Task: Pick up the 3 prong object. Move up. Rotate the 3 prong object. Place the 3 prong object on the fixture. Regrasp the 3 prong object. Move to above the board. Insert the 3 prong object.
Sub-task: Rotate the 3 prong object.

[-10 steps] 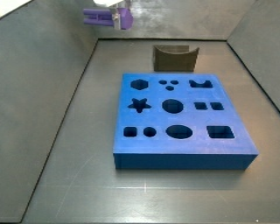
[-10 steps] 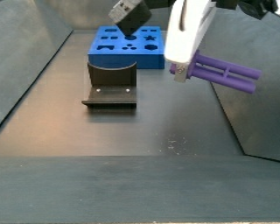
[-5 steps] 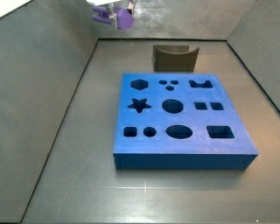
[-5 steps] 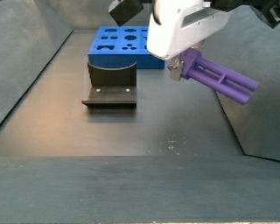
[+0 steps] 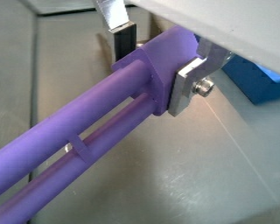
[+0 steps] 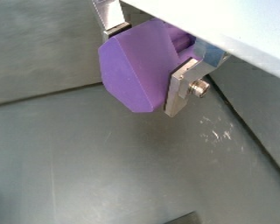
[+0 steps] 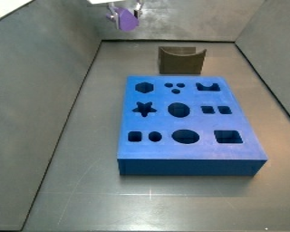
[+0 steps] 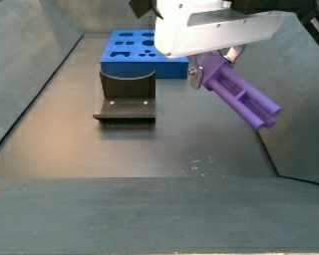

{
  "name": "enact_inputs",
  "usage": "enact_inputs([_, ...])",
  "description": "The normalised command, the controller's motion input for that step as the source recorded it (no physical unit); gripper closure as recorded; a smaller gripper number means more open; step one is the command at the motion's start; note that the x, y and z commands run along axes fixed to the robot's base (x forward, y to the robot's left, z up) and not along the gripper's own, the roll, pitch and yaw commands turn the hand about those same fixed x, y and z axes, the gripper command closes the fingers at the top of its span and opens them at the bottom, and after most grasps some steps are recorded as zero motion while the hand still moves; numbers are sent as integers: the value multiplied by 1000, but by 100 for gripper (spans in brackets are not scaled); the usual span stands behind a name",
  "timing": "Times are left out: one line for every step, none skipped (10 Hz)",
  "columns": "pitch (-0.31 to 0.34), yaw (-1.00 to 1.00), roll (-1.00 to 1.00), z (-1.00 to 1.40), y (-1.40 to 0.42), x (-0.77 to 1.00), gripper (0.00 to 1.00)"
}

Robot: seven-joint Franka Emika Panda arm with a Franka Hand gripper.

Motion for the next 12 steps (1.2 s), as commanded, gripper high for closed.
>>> enact_inputs([-12, -1000, -28, 6, 17, 5, 100])
enact_inputs([-15, -1000, -34, 6, 17, 5, 100])
enact_inputs([-18, -1000, -41, 6, 17, 5, 100])
enact_inputs([-21, -1000, -48, 6, 18, 5, 100])
enact_inputs([-22, -737, -52, 6, 17, 5, 100])
enact_inputs([-22, -455, -52, 6, 17, 5, 100])
enact_inputs([-22, -304, -52, 6, 17, 5, 100])
enact_inputs([-22, -206, -52, 6, 17, 5, 100])
enact_inputs([0, 0, 0, -1000, 0, 0, 100])
enact_inputs([-9, 31, 3, -1000, 2, 7, 100])
enact_inputs([-21, 29, 4, -1000, 4, 20, 100])
enact_inputs([-20, 24, 2, -1000, 3, 25, 100])
